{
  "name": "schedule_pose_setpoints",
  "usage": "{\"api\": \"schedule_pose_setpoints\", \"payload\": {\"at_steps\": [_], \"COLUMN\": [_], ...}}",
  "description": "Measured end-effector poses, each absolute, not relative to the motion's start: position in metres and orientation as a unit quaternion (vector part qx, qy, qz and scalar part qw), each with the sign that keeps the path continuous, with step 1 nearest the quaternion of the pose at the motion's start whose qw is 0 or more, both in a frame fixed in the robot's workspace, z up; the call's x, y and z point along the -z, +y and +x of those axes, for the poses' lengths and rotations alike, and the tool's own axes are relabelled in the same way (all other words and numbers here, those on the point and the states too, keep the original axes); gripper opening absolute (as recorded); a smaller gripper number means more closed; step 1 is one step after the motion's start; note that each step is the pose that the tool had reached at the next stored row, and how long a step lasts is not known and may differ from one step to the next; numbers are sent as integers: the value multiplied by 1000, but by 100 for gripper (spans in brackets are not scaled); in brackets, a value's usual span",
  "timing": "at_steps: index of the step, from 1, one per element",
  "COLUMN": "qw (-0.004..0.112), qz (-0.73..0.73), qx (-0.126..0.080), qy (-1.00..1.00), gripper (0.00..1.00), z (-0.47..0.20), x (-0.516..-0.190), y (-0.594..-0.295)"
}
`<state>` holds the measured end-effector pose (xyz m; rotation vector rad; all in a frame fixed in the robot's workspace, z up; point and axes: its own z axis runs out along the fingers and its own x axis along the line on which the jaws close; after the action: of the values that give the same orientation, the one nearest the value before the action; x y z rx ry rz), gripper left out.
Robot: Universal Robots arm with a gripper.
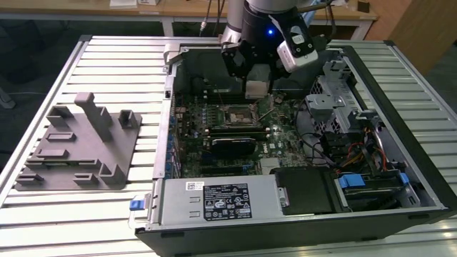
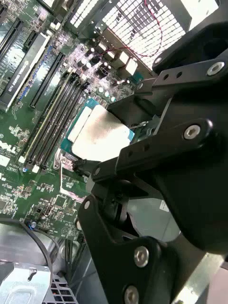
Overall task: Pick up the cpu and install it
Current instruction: 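Pick up the cpu and move it towards the insertion slot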
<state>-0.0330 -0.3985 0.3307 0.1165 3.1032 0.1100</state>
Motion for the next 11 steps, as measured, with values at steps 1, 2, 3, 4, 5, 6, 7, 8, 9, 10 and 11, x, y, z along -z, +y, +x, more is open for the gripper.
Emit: {"api": "schedule_pose_setpoints", "payload": {"at_steps": [1, 2, 3, 4, 5, 6, 7, 8, 9, 10, 11], "qw": [17, 17, 17, 17, 17, 17, 17, 17, 17, 17, 17], "qz": [37, 37, 37, 37, 37, 37, 37, 37, 37, 37, 37], "qx": [-35, -35, -35, -35, -35, -35, -35, -35, -35, -35, -35], "qy": [999, 999, 999, 999, 999, 999, 999, 999, 999, 999, 999], "gripper": [54, 54, 54, 54, 54, 54, 54, 54, 54, 54, 54], "z": [-33, -33, -33, -33, -33, -33, -33, -33, -33, -33, -33], "x": [-329, -328, -327, -327, -326, -325, -324, -323, -322, -321, -320], "y": [-398, -398, -398, -398, -398, -398, -398, -398, -398, -398, -398]}}
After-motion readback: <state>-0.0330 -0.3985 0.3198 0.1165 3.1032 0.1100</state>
